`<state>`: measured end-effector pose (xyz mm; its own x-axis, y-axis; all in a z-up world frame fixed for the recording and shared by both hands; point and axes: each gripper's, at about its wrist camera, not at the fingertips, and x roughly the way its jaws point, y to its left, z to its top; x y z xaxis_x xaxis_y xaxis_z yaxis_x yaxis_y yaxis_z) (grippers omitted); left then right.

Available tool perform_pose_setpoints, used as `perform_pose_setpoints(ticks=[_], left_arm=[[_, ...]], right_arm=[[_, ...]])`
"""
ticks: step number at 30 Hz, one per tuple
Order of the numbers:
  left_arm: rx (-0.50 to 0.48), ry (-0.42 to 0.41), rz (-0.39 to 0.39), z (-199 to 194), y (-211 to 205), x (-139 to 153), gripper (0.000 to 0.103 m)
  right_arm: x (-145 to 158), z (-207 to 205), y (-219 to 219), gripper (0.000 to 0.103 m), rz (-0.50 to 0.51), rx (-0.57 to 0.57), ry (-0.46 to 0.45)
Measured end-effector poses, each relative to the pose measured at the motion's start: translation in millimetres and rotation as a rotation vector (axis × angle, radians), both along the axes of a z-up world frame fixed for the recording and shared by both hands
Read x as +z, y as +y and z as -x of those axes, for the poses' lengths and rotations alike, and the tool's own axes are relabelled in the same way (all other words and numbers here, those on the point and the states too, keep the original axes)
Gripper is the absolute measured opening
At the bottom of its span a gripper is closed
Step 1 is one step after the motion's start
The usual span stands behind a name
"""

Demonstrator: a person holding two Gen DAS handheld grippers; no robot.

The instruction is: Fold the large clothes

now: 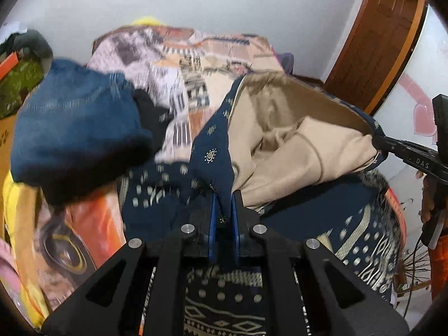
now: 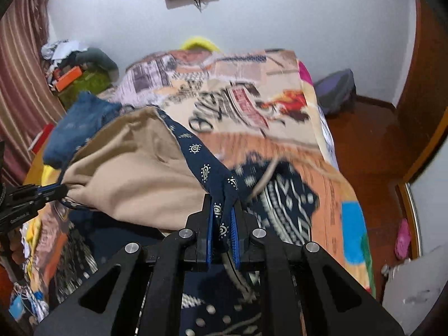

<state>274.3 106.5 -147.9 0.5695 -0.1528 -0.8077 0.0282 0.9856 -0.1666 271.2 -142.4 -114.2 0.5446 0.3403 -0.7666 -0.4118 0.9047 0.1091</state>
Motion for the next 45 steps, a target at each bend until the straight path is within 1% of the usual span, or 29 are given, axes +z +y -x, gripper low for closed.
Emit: perform_pose_setpoints(ticks=[5, 6, 7, 8, 9, 10, 11, 12, 14, 17, 18, 19, 21, 25, 28, 31, 35, 42, 44, 45], left_arm=[[-0.006, 0.053, -0.039, 6.5, -3.5, -36.8, 0.013], [-0.012, 0.067, -0.047, 7.0, -4.9, -42.0, 0.016], [-0.022, 0.085, -0.066, 8.0, -8.1, -48.3, 0.017], [-0.031, 0.088, -0.079, 9.0, -10.5, -50.6, 0.017], [-0.038, 0.086, -0.096, 10.6, -12.7, -51.8, 0.021], [-0.048, 0.083, -0.124, 12.5, -15.7, -51.1, 0.026], [-0.055, 0.081, -0.141, 13.4, -17.1, -49.7, 0.03], [-0.06, 0.079, -0.152, 14.6, -18.3, -48.2, 0.036], [-0.065, 0.062, -0.165, 15.5, -16.6, -40.4, 0.038], [-0.06, 0.038, -0.164, 14.7, -13.3, -29.2, 0.039], [-0.055, 0.029, -0.162, 13.2, -11.9, -24.8, 0.043], [-0.049, 0.016, -0.157, 10.2, -10.0, -19.1, 0.05], [-0.035, -0.013, -0.143, 4.3, -7.3, -9.9, 0.053], [-0.002, -0.039, -0.108, -19.7, 1.8, 0.2, 0.053], [0.01, -0.035, -0.084, -40.0, 5.6, -1.6, 0.053], [-0.003, -0.033, -0.058, -55.3, 5.0, -5.2, 0.053], [-0.032, -0.025, -0.06, -76.7, -1.7, -15.1, 0.053], [-0.06, -0.007, -0.061, -100.6, -13.8, -34.3, 0.053], [-0.073, -0.013, -0.066, -101.9, -17.9, -36.2, 0.046], [-0.079, -0.013, -0.067, -102.4, -18.9, -36.7, 0.036]], right_arm=[[-31.9, 1.6, -4.2, 0.01, 0.034, -0.013, 0.07], [-34.1, 4.0, -4.4, 0.01, 0.044, -0.013, 0.07], [-35.1, 4.6, -2.9, 0.01, 0.06, -0.007, 0.061], [-35.2, 8.5, -3.8, 0.01, 0.065, -0.004, 0.052], [-33.0, 10.3, -3.0, 0.011, 0.073, 0.002, 0.04], [-29.2, 12.0, -1.1, 0.012, 0.091, 0.012, 0.026], [-26.0, 14.4, 0.1, 0.013, 0.104, 0.022, 0.014], [-22.6, 16.8, 1.9, 0.015, 0.12, 0.031, 0.003], [-18.3, 19.7, 3.8, 0.018, 0.141, 0.044, -0.01], [-4.6, 22.5, 8.2, 0.031, 0.13, 0.076, -0.037], [-3.1, 21.2, 9.6, 0.039, 0.117, 0.083, -0.045], [1.7, 20.5, 11.4, 0.045, 0.099, 0.091, -0.059], [7.4, 16.1, 16.9, 0.046, 0.081, 0.098, -0.08], [8.8, -0.4, 32.1, 0.046, 0.063, 0.115, -0.068], [4.8, -12.3, 43.6, 0.046, 0.057, 0.133, -0.051], [-1.3, -21.9, 57.2, 0.046, 0.063, 0.167, -0.035], [-10.2, -32.7, 72.6, 0.046, 0.079, 0.214, -0.015], [-30.3, -52.5, 82.5, 0.046, 0.065, 0.225, 0.053], [-31.9, -55.5, 80.6, 0.046, 0.047, 0.218, 0.062], [-31.5, -56.3, 78.9, 0.046, 0.033, 0.212, 0.065]])
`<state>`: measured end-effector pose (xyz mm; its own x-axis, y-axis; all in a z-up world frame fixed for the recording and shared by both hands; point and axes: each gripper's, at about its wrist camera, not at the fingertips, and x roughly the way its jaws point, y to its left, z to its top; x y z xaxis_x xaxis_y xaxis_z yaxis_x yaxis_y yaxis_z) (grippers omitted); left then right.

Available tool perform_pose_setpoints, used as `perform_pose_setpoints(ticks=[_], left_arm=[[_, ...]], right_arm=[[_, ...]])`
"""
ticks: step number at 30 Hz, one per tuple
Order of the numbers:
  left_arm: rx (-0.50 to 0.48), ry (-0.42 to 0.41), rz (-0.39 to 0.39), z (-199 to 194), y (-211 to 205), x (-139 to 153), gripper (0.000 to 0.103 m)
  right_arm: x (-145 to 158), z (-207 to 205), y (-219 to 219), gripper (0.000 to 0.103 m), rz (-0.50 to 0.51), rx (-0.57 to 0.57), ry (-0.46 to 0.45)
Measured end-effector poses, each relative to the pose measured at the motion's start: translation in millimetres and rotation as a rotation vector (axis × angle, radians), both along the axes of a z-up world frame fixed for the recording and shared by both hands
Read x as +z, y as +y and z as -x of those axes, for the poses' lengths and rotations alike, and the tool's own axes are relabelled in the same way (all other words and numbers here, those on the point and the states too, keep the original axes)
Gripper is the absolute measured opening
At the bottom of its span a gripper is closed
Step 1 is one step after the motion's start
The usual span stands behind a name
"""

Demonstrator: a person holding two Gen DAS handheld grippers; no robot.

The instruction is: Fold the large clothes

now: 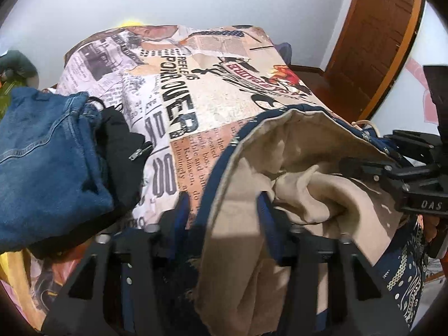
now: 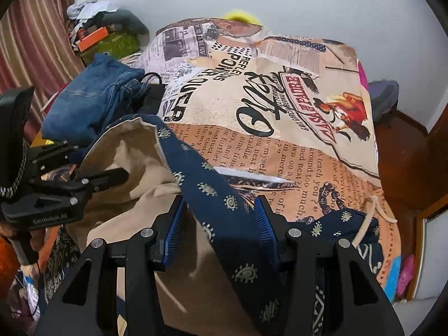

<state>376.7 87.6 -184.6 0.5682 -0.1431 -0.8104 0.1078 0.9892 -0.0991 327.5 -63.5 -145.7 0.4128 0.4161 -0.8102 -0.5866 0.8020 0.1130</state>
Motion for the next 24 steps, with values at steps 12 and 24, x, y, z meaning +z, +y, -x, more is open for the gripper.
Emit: perform_pose_setpoints(ticks=[12, 24], left_arm=[[-0.04, -0.112, 0.019, 41.8, -14.4, 49.8, 0.006], [-0.11, -0.122, 0.046, 127.1, -36.8, 82.0, 0.006]], right_arm=[[45.2, 23.9, -30.6, 0.012, -0.146, -0.059, -0.029], [74.0, 118.2, -62.2, 0.012, -0.115, -0.031, -0.137]])
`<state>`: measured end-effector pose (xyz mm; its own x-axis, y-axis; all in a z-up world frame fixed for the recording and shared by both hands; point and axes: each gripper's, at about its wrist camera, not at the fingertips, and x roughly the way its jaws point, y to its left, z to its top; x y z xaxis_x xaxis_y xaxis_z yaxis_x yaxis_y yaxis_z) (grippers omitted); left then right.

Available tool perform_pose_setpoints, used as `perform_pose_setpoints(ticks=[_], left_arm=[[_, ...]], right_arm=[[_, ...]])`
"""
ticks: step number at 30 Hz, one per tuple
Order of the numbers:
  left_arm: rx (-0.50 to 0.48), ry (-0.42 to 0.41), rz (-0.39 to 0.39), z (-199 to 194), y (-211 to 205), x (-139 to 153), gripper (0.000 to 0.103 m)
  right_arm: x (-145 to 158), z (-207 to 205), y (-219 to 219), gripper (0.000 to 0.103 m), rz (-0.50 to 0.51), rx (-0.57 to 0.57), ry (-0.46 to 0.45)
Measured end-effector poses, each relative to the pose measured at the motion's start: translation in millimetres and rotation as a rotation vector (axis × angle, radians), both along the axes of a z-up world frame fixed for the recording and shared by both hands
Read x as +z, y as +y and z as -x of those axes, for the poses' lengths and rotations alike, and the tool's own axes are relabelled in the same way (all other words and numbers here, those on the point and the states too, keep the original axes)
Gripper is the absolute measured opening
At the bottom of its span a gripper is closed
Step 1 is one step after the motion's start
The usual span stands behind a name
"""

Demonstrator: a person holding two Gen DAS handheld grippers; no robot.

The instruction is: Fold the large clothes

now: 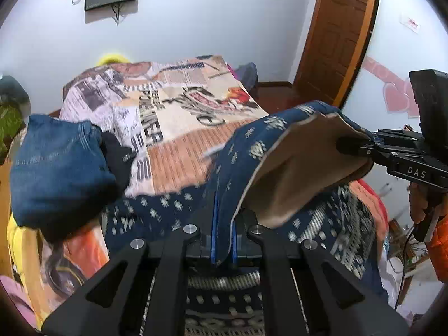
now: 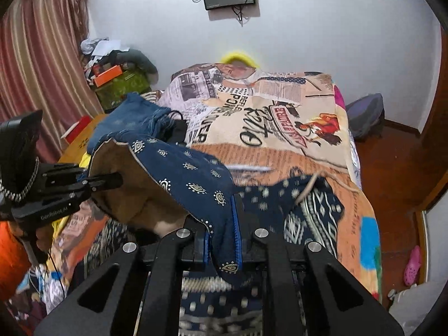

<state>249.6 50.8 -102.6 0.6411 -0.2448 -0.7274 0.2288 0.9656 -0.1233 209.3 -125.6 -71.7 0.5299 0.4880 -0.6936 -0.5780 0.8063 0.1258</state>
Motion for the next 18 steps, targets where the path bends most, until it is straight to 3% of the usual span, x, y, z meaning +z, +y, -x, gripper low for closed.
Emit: perform_pose_setpoints(ticks=[8, 11, 13, 15, 18], left_arm=[[-0.005, 0.105, 0.023, 44.3, -6.7, -32.4, 0.008], [0.007, 0.135, -0.016, 57.8, -9.3, -46.0, 0.016], [0.017, 0.142, -0.035, 66.1, -9.3, -53.1, 0.031], [0.027, 0.148, -0.048, 74.2, -8.3, -59.4, 0.039], [0.035, 0.168, -0.06, 84.1, -5.2, -66.1, 0.045]], right_arm=[[-32.7, 33.0, -10.3, 0.012, 0.075, 0.005, 0.06], [-44.0, 40.2, -13.6, 0.012, 0.094, 0.003, 0.084], [-50.3, 48.0, -16.9, 0.013, 0.1, 0.001, 0.098], [-56.0, 51.8, -18.8, 0.015, 0.109, -0.004, 0.116], [-64.8, 57.7, -22.0, 0.021, 0.131, -0.015, 0.143]])
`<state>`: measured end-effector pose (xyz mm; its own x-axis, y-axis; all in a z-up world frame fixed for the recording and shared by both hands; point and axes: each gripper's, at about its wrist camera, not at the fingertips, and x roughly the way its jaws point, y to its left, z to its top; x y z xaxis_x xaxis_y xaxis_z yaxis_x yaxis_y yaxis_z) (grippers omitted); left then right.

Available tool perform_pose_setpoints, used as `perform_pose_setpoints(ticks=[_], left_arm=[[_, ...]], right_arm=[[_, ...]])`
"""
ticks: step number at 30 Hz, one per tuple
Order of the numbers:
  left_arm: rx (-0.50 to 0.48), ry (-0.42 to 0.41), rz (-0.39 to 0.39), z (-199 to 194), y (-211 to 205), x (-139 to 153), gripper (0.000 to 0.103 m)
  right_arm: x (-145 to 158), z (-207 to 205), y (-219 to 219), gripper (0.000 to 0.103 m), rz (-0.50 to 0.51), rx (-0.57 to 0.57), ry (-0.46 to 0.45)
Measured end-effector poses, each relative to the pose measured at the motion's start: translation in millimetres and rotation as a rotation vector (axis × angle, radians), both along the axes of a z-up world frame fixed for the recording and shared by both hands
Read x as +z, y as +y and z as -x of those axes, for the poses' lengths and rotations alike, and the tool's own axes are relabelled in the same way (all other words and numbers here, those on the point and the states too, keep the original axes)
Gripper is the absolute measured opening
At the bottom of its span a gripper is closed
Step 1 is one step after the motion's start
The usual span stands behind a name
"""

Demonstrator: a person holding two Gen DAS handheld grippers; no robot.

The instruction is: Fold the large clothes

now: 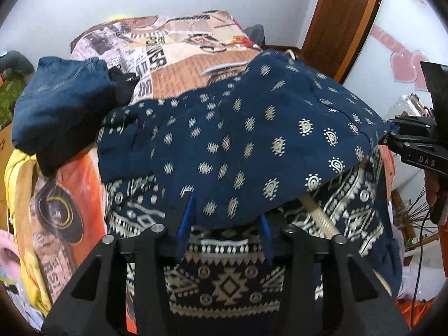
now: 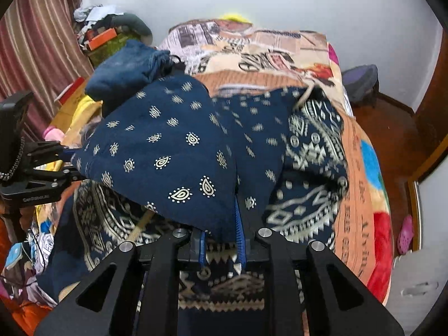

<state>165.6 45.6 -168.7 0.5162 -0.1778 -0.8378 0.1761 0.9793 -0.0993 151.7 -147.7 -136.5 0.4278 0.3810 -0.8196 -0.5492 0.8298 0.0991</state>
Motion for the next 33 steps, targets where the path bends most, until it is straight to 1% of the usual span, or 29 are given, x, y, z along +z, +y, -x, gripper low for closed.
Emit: perform_pose_setpoints(ticks=[3, 6, 9, 13, 17, 19, 22, 24, 26, 30, 31, 33], left_arm=[[0.011, 0.008, -0.007, 6.9, 6.0, -1.2, 0.048], [0.019, 0.018, -0.03, 14.8, 14.4, 2.2, 0.048], [0.024, 0.004, -0.054, 18.6, 21.6, 10.5, 0.048], [0.029, -0.054, -0.079, 19.6, 30.6, 33.4, 0.048], [0.048, -0.108, -0.096, 8.3, 34.5, 51.7, 0.049], [0.065, -0.13, -0.085, -2.3, 35.2, 59.0, 0.049], [0.079, -0.151, -0.051, -20.5, 30.6, 64.4, 0.05], [0.088, -0.158, -0.03, -35.1, 25.4, 64.2, 0.05], [0.093, -0.146, 0.003, -47.9, 20.2, 59.9, 0.05], [0.095, -0.093, 0.058, -70.3, 7.4, 40.6, 0.05], [0.091, -0.077, 0.07, -74.0, 3.1, 33.3, 0.05], [0.077, -0.049, 0.071, -77.6, -5.6, 17.8, 0.05]], right_arm=[[-0.2, 4.5, -2.6, 0.032, 0.013, -0.002, 0.014], [6.1, 10.2, -7.8, 0.041, 0.033, -0.019, -0.002], [18.5, 16.9, -13.1, 0.042, 0.036, -0.012, -0.035], [39.3, 22.4, -16.8, 0.042, 0.041, 0.0, -0.093], [57.2, 16.8, -14.2, 0.043, 0.016, -0.004, -0.144], [63.9, 9.6, -12.0, 0.044, -0.018, -0.011, -0.157], [66.4, -3.0, -5.0, 0.046, -0.04, -0.04, -0.169], [65.0, -12.7, 0.6, 0.047, -0.053, -0.052, -0.168], [58.4, -23.5, 7.5, 0.047, -0.063, -0.066, -0.143], [35.5, -38.7, 20.1, 0.047, -0.065, -0.07, -0.07], [25.1, -40.9, 24.0, 0.047, -0.057, -0.067, -0.044], [11.4, -40.8, 26.4, 0.047, -0.042, -0.063, -0.013]])
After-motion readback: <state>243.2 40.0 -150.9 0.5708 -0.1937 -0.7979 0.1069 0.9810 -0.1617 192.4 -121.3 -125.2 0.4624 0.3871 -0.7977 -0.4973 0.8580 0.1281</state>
